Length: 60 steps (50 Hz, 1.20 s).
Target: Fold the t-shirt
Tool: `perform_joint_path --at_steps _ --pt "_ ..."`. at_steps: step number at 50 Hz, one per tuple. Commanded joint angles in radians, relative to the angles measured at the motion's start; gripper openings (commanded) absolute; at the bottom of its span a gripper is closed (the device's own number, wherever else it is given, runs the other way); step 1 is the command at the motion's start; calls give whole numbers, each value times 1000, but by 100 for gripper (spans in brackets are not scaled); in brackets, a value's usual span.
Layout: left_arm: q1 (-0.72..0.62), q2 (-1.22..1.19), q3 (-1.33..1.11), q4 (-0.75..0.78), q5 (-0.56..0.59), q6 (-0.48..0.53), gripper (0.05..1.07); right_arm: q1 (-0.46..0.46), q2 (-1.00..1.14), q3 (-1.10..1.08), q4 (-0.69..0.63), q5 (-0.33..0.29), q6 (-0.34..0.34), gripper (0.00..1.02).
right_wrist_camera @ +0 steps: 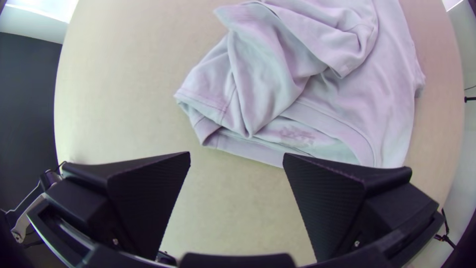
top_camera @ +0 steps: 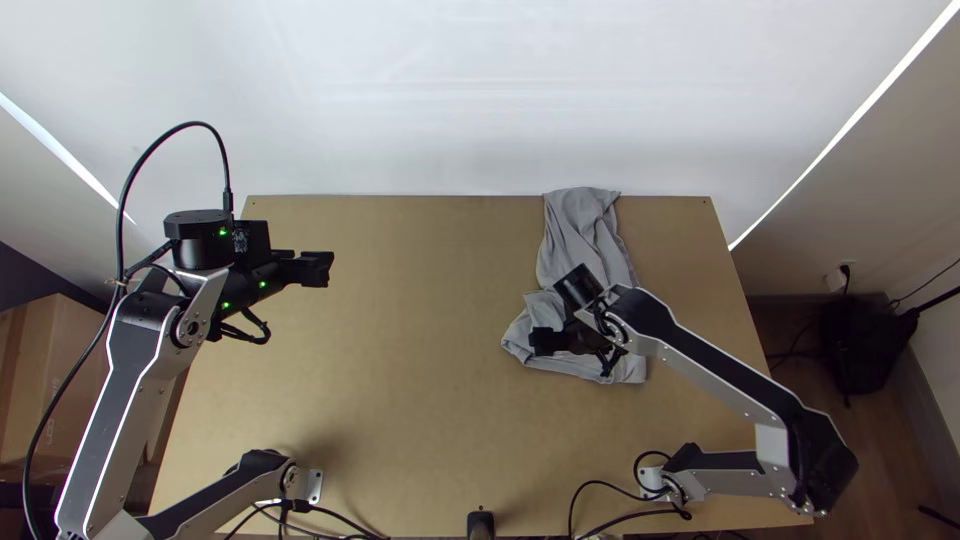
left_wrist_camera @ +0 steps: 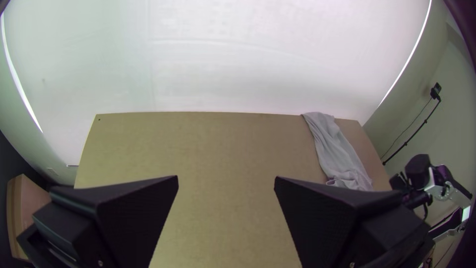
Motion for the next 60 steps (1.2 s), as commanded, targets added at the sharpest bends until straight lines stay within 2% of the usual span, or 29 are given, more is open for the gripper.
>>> perform_joint_path --at_steps 1,3,8,14,28,30,34,35,52,53,56,57,58,60 --pt "12 7 26 -1 -5 -20 102 -10 58 -25 32 0 -14 83" --pt "13 8 28 -1 -5 -20 102 -10 75 -20 35 0 -14 81" --pt "19 8 31 -1 -5 -18 102 -13 90 -30 96 7 -20 63" --pt "25 11 37 -1 -5 -15 102 -18 119 -31 142 17 -29 48" --pt "30 11 38 -2 -5 -9 102 -42 202 -20 187 39 -58 45" --pt "30 11 35 -2 -5 -6 102 -44 208 -20 202 50 -71 35" --pt "27 16 28 -5 -5 8 102 -46 214 -27 245 77 -86 4" --pt "24 17 26 -5 -5 14 102 -47 219 -23 247 82 -86 2" --pt "-18 174 152 4 -5 49 102 -41 237 -5 230 82 -103 3" --pt "-21 181 160 4 -5 49 102 -41 240 3 230 82 -103 9" --pt "-24 195 177 4 -5 49 102 -36 256 42 167 80 -101 48" --pt "-28 197 180 4 -5 49 102 -30 263 53 145 80 -103 57" --pt "-30 198 180 4 -5 49 102 -27 266 61 124 82 -106 64" --pt "-30 203 178 4 -5 49 102 -19 274 72 104 82 -112 68"
